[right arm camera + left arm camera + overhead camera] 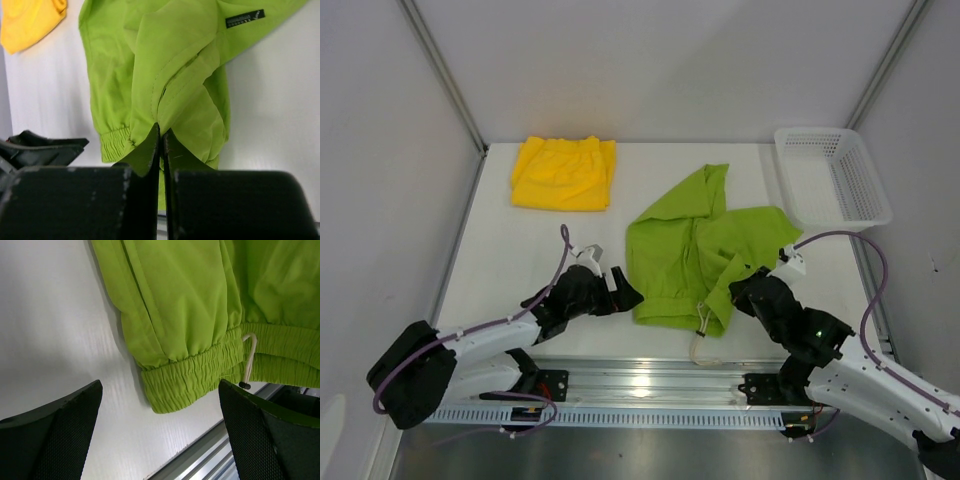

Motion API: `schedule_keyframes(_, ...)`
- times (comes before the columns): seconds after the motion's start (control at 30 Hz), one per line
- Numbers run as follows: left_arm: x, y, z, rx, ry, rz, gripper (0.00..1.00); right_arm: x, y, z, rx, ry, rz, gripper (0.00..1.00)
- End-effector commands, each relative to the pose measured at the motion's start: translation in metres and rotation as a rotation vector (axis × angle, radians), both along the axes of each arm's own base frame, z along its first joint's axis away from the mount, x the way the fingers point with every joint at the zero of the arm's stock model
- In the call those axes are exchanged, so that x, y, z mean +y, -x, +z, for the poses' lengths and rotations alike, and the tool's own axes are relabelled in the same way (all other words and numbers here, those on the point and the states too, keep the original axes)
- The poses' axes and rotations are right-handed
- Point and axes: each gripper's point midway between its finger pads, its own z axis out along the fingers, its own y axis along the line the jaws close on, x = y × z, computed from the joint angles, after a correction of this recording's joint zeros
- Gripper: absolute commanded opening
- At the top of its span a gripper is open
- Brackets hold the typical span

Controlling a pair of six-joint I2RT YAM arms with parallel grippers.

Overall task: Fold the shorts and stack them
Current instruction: Flatten the shorts out

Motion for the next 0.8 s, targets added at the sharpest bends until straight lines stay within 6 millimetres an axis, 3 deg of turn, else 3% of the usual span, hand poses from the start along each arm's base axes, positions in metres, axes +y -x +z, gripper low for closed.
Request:
schedule_keyframes(0.0, -0.026, -0.018, 0.024, -0.078, 0.008, 0.017, 0.99, -0.020, 0.005, -0.013, 0.040, 0.069, -0.019, 0.00)
schedule_keyframes(0.17, -0.039, -0.014, 0.004, 0.000, -0.044, -0.017, 0.99, -0.030, 0.008, -0.025, 0.074, 0.116, -0.038, 0.01)
schedule_keyframes(0.33, -0.050, -0.008, -0.003, 0.004, -0.057, -0.049, 0.88, -0.037, 0.009, -0.036, 0.097, 0.150, -0.062, 0.02)
schedule_keyframes(0.57, -0.049, 0.005, -0.032, 0.088, -0.093, -0.046, 0.78, -0.038, 0.006, -0.036, 0.094, 0.135, -0.064, 0.02)
schedule_keyframes(0.77, -0.063, -0.002, -0.036, 0.082, -0.011, -0.028, 0.41, -0.033, 0.005, -0.041, 0.101, 0.116, -0.047, 0.01)
